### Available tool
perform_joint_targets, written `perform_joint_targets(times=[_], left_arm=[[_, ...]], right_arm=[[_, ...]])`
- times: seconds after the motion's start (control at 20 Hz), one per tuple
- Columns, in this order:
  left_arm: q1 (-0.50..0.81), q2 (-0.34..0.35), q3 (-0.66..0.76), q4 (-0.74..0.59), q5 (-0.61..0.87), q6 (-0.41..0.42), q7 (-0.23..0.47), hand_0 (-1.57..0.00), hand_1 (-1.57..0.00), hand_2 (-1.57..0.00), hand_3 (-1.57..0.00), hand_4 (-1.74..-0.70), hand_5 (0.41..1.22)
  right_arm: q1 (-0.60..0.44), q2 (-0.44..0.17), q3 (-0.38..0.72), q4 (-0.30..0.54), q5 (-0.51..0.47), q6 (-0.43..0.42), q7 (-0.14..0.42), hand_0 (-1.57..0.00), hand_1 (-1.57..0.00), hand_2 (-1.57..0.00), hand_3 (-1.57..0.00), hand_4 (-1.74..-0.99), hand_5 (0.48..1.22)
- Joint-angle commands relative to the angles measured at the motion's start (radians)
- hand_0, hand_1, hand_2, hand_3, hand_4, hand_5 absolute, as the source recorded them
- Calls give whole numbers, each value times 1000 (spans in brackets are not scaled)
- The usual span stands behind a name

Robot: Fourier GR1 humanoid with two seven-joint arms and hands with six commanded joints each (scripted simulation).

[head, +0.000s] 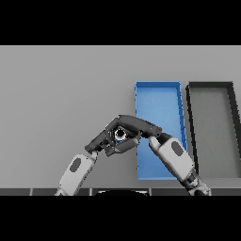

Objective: Pick up the blue pipe and place it into the blue bin.

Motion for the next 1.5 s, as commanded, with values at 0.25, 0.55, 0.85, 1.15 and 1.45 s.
perform_joint_targets(times=[0.25, 0.55, 0.85, 1.15, 1.45], left_arm=[[-12, -20, 22, -3, -2, -24, 5, -1571, -1571, -1571, -1437, -1725, 1221], [-12, -14, 21, -19, -64, 17, -35, -1571, -1571, -1571, -1454, -1724, 1221], [-11, 28, 28, -25, -120, -83, -29, -478, -439, -423, -381, -1136, 1132], [-4, 3, 44, -31, -86, -74, 97, -125, -114, -110, -99, -970, 647], [-8, 10, 44, 0, -119, -52, 113, -32, -29, -28, -25, -928, 484]], right_arm=[[23, -18, 33, -27, 51, -14, -64, -1496, -1496, -1500, -1434, -1702, 1101], [42, 22, 29, -33, 79, -39, -97, -1551, -1551, -1552, -1535, -1731, 1190], [43, 56, 33, -53, 108, -59, -17, -1566, -1566, -1566, -1562, -1738, 1213], [58, 66, 14, -62, 145, -38, -37, -1570, -1570, -1570, -1569, -1740, 1219], [62, 117, -33, -69, 28, -37, -1, -1571, -1571, -1571, -1570, -1741, 1220]])
